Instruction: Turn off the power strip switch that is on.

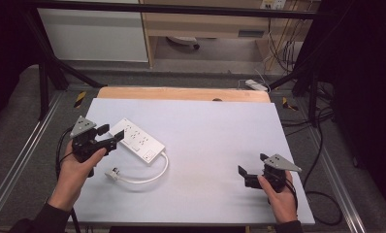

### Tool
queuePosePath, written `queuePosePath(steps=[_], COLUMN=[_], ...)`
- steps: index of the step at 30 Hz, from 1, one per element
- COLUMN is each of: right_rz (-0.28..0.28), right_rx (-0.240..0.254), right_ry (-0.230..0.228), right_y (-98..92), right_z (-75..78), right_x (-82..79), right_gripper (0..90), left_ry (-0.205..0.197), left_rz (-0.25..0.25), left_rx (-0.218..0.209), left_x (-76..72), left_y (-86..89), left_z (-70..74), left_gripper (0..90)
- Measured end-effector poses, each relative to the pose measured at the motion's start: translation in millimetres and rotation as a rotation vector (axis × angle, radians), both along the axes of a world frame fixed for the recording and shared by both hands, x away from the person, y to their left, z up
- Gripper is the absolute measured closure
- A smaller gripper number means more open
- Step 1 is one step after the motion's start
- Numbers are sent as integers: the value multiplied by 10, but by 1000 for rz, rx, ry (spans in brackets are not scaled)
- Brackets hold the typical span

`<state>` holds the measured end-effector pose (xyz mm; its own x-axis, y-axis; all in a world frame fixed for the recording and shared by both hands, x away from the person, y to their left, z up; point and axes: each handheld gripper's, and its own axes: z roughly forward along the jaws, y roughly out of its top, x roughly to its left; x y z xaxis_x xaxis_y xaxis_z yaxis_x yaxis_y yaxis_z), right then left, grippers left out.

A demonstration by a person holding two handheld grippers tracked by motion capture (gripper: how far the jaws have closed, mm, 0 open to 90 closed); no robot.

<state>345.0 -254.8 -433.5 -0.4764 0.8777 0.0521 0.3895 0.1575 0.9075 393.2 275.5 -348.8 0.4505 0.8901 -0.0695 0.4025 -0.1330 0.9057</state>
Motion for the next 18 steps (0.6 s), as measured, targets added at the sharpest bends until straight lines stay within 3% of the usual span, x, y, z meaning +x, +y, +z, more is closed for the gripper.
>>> queuePosePath(steps=[9, 12, 18], right_rz=[0, 2, 0], right_rx=[1, 2, 1], right_ry=[0, 0, -1], right_y=[-3, 0, -5], right_z=[2, 2, 3], right_x=[-1, -1, -2], right_gripper=[22, 22, 22], left_ry=[19, 7, 9], left_rz=[25, 39, 45], left_rx=[4, 10, -13], left_x=[83, 99, 141], left_y=[32, 37, 70], left_z=[-52, -61, -71], left_gripper=[489, 541, 638])
